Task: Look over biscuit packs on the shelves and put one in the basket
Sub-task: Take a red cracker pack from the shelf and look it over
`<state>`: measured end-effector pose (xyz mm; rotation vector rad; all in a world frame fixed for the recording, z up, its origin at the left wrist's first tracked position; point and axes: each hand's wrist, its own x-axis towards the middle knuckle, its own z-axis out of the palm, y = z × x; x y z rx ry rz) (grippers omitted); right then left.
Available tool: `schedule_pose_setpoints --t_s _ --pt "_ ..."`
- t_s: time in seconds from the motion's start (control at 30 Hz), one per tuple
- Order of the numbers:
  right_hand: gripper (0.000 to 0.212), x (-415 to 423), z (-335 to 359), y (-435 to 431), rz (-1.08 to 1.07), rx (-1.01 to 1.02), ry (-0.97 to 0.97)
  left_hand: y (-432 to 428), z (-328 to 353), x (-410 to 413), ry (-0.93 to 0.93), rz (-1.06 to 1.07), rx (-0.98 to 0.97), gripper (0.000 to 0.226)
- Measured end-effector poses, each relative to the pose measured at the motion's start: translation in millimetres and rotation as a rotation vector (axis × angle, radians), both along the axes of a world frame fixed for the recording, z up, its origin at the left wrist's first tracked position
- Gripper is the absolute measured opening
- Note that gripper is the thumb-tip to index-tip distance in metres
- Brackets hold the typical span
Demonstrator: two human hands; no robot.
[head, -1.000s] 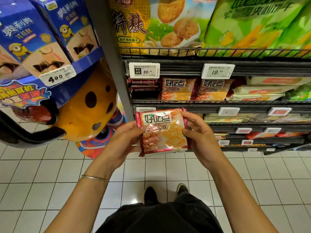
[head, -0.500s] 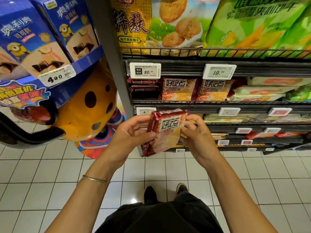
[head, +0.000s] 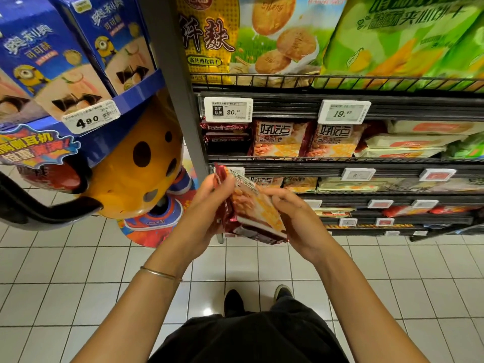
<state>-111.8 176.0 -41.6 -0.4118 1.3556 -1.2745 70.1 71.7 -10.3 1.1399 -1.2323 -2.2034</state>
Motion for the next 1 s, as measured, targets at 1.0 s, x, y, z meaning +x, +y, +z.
schedule_pose_setpoints --t_s 1.0 --pt "0.024 -0.2 -11.4 8.5 -0.128 0.107 0.233 0.8 -12.2 17.9 0.059 0.088 0.309 0.018"
